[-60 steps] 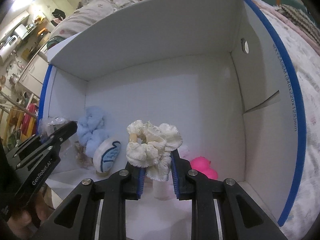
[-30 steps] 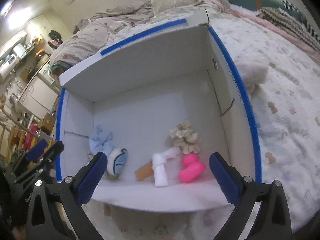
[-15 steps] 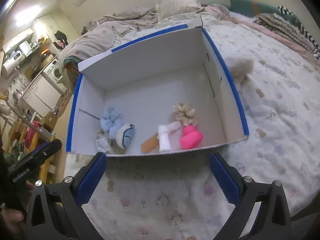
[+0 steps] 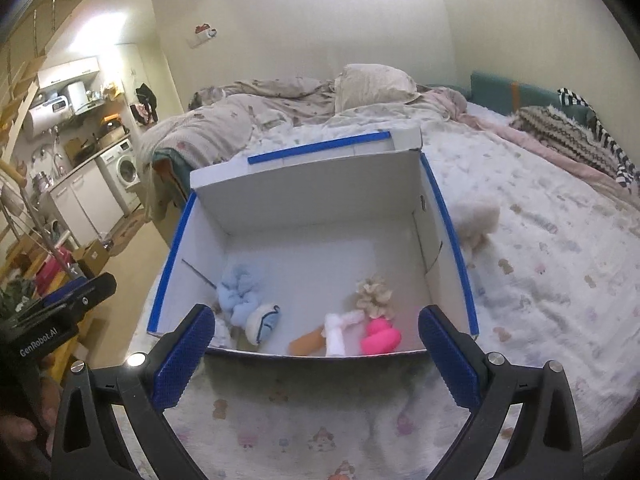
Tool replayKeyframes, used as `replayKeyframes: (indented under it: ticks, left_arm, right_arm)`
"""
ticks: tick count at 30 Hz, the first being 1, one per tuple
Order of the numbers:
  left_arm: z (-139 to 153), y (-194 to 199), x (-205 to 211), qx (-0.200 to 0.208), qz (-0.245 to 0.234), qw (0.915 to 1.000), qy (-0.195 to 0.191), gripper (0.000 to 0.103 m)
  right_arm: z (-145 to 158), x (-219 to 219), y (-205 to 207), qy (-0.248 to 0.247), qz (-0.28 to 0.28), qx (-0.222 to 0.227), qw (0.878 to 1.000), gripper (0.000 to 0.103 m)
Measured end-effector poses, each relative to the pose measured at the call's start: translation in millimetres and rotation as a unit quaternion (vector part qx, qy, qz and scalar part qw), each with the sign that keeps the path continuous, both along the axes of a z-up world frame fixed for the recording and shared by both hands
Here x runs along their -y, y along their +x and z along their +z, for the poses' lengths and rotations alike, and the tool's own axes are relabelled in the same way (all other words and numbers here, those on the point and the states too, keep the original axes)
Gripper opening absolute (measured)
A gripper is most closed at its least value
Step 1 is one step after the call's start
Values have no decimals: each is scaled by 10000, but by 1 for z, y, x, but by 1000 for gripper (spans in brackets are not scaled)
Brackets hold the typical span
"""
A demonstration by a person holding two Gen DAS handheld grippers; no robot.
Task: Organize soft objects
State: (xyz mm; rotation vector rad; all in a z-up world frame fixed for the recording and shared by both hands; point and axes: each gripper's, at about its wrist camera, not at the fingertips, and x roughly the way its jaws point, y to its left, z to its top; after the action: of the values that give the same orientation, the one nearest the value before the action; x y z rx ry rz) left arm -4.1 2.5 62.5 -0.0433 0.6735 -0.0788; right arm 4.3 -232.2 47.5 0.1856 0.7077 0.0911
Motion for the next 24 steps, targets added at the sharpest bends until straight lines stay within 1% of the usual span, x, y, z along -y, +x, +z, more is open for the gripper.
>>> replayKeyframes:
  ticks: [2,3,4,5,6,8,11,16,24]
  left_arm:
    - [-1,1,3,-31,-70,10000,43,63]
    - [-2,1,5,-35,-94,9999,59,67]
    - [-4,1,7,-52,-150,9998,77,81]
    - [-5,2,9,-59,-172,9998,102,90]
    - [-6,2,10,-38,-151,9998,135,103]
    - [-7,3,13,-36,-157,9996,214,103]
    - [-12,5,14,-159,-178,9995,213,103]
    - [-15,8,11,-231,-101,9993,270,103]
    - [-17,11,7,-284,-42,9993,224,103]
  right_arm:
    - [-1,2,2,37,-21,-45,10000,103]
    - [-1,2,3,50,-40,-65,10000,103]
    - [-1,3,4,48,-67,-76,9999,103]
    - [-1,3,3,32,-86,-83,9999,103]
    - [-1,3,4,18,-100,-90,9999,103]
    - [-2,3,5,-17,-121,-95,9999,103]
    - [-3,0,5,-139,-136,-110,9998,103]
    - [-2,-3,5,-265,-144,-77,9995,103]
    - [-3,-3,6,-341,-153,-71,9993,103]
